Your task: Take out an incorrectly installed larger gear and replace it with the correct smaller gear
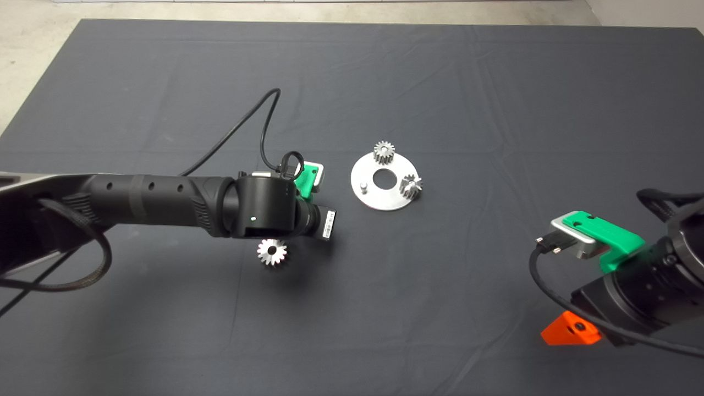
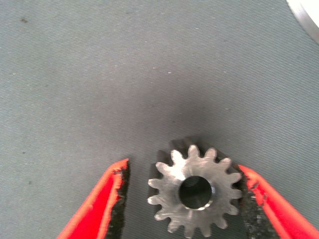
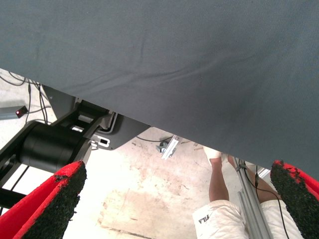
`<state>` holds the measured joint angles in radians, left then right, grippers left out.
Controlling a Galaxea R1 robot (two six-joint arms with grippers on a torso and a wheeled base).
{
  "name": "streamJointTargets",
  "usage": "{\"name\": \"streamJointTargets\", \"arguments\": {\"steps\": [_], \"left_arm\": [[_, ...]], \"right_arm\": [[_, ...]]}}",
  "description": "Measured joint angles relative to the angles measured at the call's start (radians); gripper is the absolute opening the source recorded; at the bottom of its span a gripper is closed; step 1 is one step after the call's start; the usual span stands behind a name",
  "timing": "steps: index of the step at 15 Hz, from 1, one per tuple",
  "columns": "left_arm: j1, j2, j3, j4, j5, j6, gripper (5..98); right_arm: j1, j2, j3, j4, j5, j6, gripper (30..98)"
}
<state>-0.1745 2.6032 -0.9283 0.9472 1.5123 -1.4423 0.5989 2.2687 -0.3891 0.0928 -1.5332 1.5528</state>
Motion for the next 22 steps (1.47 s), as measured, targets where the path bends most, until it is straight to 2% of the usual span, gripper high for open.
{"name": "streamJointTargets", "arguments": {"steps": [3, 8, 22], "left_arm": [[0.001, 0.013, 0.002, 0.0, 0.007, 0.0, 50.0], [0.021, 0.018, 0.002, 0.004, 0.014, 0.0, 40.8], [0.022, 0.02, 0.001, 0.016, 0.014, 0.0, 36.5]], "right_arm": [[0.0, 0.0, 0.0, 0.0, 0.0, 0.0, 97.6], [0.0, 0.0, 0.0, 0.0, 0.0, 0.0, 97.6], [0.0, 0.0, 0.0, 0.0, 0.0, -0.001, 97.6]]}}
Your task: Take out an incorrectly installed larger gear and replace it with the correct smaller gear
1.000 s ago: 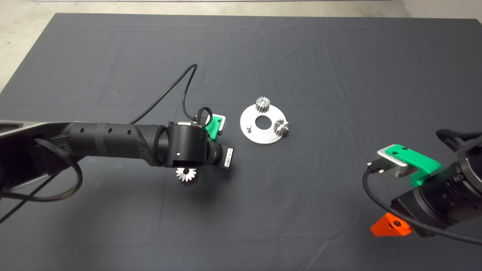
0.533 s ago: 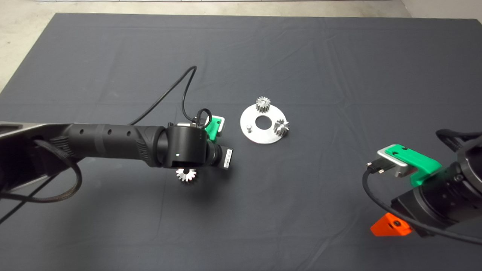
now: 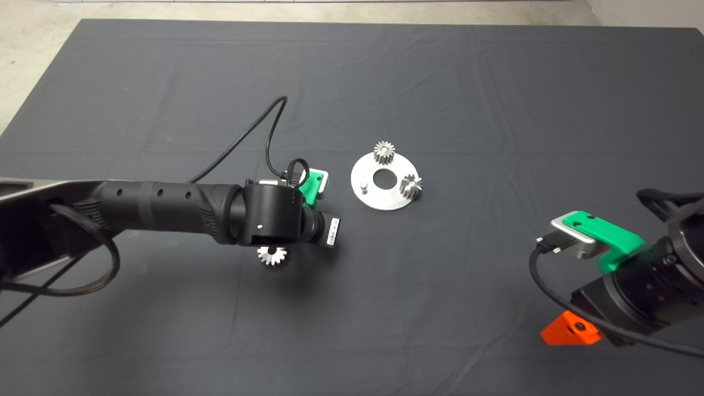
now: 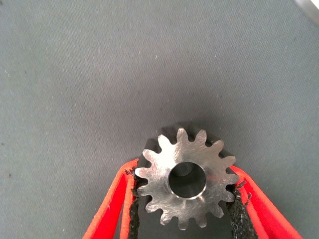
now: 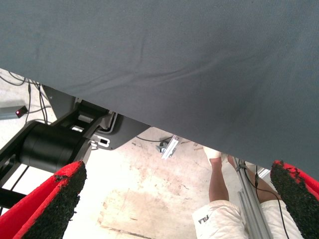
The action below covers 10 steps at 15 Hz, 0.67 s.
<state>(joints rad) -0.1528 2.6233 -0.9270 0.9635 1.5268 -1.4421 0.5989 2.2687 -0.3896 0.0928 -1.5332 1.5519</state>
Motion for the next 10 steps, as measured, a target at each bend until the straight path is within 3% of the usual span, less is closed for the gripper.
{"name": "streamJointTargets", "arguments": {"steps": [10], "left_arm": [[-0.005, 0.026, 0.01, 0.004, 0.001, 0.0, 33.6]], "right_arm": [[0.0, 0.0, 0.0, 0.0, 0.0, 0.0, 97.6]]}}
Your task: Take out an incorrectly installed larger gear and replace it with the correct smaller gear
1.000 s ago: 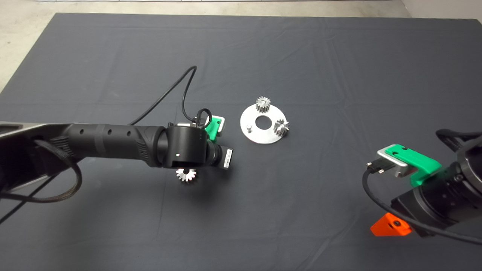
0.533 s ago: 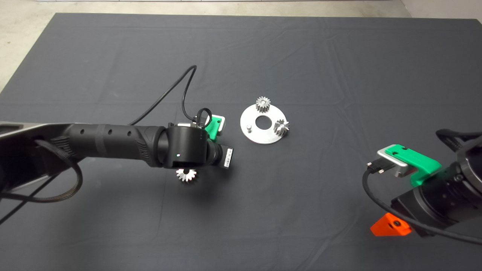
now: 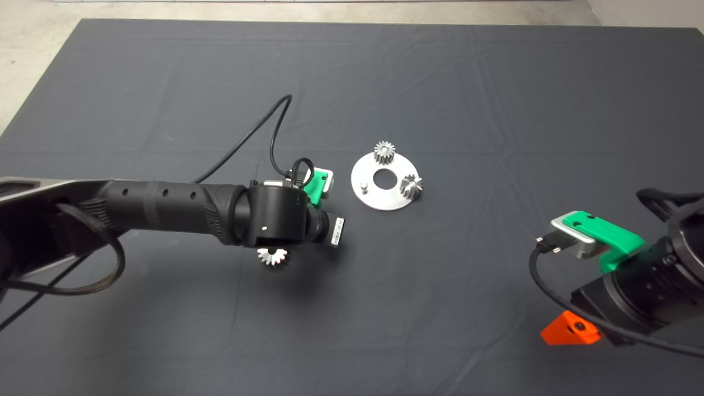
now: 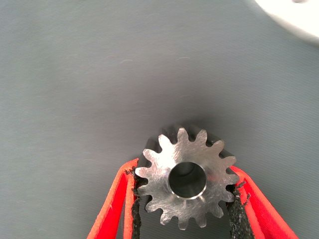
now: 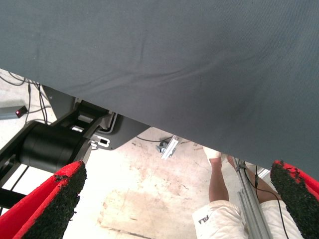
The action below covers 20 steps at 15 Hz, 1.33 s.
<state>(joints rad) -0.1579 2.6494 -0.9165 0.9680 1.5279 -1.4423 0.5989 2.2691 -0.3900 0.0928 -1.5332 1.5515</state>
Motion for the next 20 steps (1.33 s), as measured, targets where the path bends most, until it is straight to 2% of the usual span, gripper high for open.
{"name": "streamJointTargets", "arguments": {"steps": [1, 3, 6, 8, 11, 15, 17, 20], "left_arm": [[-0.017, 0.013, 0.002, -0.005, -0.001, -0.005, 33.6], [-0.085, 0.035, 0.001, -0.038, -0.001, -0.031, 33.5], [-0.188, 0.065, -0.017, -0.149, -0.002, -0.088, 33.4], [-0.235, 0.072, -0.046, -0.194, -0.002, -0.098, 33.4], [-0.239, 0.107, -0.121, -0.269, 0.004, -0.107, 33.2], [-0.24, 0.204, -0.244, -0.308, -0.001, -0.109, 33.1], [-0.242, 0.219, -0.249, -0.325, -0.008, -0.113, 33.1], [-0.242, 0.223, -0.282, -0.335, -0.001, -0.125, 33.0]], "right_arm": [[0.0, 0.0, 0.0, 0.0, 0.0, 0.0, 97.6], [0.0, 0.0, 0.0, 0.0, 0.0, 0.0, 97.6], [0.0, 0.0, 0.0, 0.0, 0.0, 0.0, 97.6], [0.0, 0.0, 0.0, 0.0, 0.0, 0.0, 97.6], [0.0, 0.0, 0.0, 0.0, 0.0, -0.001, 97.6], [0.0, 0.0, 0.0, 0.0, 0.0, -0.001, 97.6], [0.0, 0.001, 0.0, 0.0, 0.0, -0.001, 97.6], [0.0, 0.0, 0.0, 0.0, 0.0, -0.001, 97.6]]}}
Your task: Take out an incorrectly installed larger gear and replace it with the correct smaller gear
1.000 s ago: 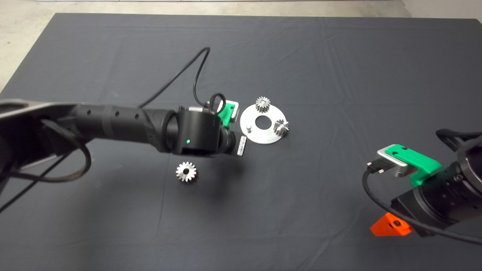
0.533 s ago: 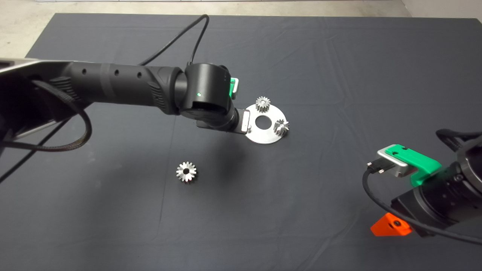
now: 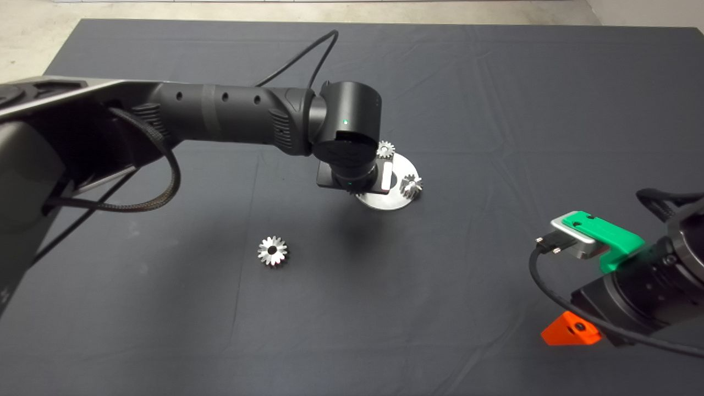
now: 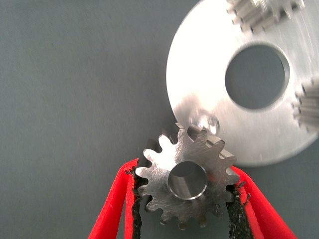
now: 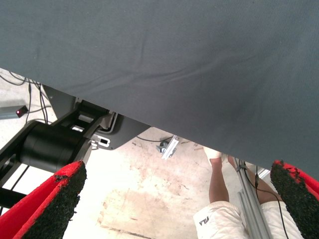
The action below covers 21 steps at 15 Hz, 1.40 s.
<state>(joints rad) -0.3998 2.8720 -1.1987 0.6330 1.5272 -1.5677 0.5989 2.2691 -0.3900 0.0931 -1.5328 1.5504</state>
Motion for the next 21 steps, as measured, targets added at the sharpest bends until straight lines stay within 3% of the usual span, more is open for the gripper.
{"name": "streamJointTargets", "arguments": {"steps": [5, 9, 17, 21], "left_arm": [[0.0, 0.023, -0.044, -0.001, -0.002, -0.007, 32.9], [0.0, 0.026, -0.096, 0.001, 0.0, -0.006, 32.9], [0.0, 0.034, -0.093, 0.0, -0.002, -0.011, 32.9], [0.0, 0.033, -0.033, -0.001, -0.005, -0.033, 32.9]], "right_arm": [[0.0, -0.005, 0.001, 0.0, 0.001, 0.0, 97.6], [0.0, -0.07, 0.007, 0.001, 0.0, 0.003, 97.6], [0.0, -0.078, 0.013, 0.002, 0.0, 0.003, 97.6], [0.0, -0.066, 0.013, 0.002, 0.0, 0.002, 97.6]]}}
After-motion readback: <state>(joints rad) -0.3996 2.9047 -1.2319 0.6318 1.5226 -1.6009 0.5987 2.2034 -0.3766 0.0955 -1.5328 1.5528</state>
